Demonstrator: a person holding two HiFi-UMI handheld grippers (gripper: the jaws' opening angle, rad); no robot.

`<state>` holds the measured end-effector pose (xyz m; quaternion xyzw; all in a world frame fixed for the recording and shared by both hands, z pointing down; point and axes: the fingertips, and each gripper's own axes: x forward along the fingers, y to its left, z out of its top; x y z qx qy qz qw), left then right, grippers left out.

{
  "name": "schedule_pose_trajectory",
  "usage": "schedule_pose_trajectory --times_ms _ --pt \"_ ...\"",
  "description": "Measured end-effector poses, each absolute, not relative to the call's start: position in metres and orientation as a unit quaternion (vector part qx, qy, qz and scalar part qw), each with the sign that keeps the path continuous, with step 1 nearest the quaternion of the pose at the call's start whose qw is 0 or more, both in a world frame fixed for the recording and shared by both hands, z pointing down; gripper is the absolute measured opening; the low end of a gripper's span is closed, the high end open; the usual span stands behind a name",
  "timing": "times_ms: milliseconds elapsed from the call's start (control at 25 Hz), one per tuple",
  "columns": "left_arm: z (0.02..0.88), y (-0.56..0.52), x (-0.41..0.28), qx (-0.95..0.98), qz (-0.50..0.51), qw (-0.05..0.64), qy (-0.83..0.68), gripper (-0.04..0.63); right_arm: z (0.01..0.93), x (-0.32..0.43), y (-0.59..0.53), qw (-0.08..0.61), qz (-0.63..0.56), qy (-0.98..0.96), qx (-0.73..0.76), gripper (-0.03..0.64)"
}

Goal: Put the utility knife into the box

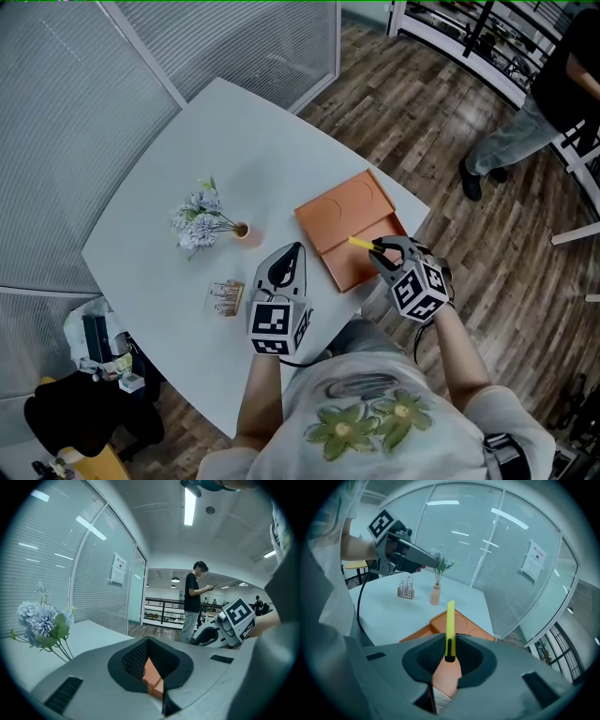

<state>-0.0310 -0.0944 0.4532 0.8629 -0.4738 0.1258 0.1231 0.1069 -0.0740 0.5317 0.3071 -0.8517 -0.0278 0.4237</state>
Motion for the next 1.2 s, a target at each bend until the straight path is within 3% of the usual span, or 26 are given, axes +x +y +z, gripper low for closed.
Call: schedule_pose_trajectory --times_ms 1200 --pt "0.467 -0.103 -0.047 0.847 0.141 0.136 -0.495 0.0 0.583 0.098 -0.077 0.492 -0.032 -0.843 0.215 0.072"
